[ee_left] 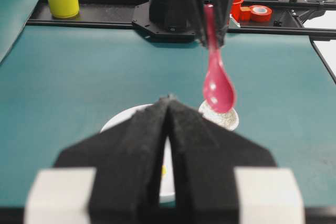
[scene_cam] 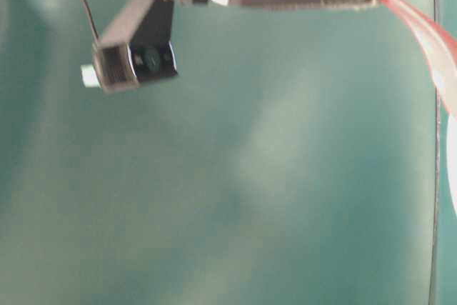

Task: Scoop the yellow hexagonal prism block from the bowl with a spoon using the right arm.
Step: 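Carry the spoon back and lay it on the spoon rest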

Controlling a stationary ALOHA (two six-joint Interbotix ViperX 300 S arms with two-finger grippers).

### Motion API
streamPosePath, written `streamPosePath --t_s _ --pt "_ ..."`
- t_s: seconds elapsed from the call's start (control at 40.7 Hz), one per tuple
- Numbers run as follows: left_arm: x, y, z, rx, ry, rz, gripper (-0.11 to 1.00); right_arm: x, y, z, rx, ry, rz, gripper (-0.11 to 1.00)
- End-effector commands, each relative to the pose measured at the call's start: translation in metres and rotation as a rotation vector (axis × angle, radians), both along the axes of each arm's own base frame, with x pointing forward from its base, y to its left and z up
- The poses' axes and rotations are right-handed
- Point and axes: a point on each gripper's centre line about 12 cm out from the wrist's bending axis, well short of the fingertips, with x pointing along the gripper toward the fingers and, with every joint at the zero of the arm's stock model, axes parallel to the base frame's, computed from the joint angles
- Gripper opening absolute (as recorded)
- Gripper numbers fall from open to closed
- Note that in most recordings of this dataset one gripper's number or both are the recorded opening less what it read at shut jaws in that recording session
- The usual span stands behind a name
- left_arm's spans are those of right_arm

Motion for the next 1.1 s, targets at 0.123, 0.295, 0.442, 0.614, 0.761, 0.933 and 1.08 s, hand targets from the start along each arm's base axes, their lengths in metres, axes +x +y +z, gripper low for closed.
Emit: streamPosePath --t_s 0.123,0.295,0.442,0.614,0.761,0.933,1.08 --pt "0.002 0.001 0.007 0.005 -0.018 0.002 -0.01 -0.024 0.015 0.0 0.059 -0.103 -0.062 0.22" --pt "0.002 0.001 0.008 0.004 -0.021 0.002 -0.01 -0.045 0.016 -0.024 0.077 -0.084 -0.102 0.22" --pt "0.002 0.001 0.008 0.0 -0.021 0.002 -0.01 -0.056 0.016 -0.043 0.056 -0.054 -0.091 0.22" --pt "0.002 0.001 0.008 0.0 -0.021 0.002 -0.01 -0.064 0.018 -0.057 0.03 -0.057 -0.072 0.22" --pt "0.002 0.001 0.008 0.0 -0.023 0.002 -0.01 -0.066 0.017 -0.066 0.025 -0.069 -0.077 0.22" --pt "0.003 0.001 0.009 0.001 -0.026 0.002 -0.01 -0.067 0.016 -0.076 0.021 -0.076 -0.084 0.22" --pt "0.002 0.0 0.008 -0.001 -0.025 0.001 -0.01 -0.067 0.016 -0.084 0.016 -0.057 -0.087 0.22"
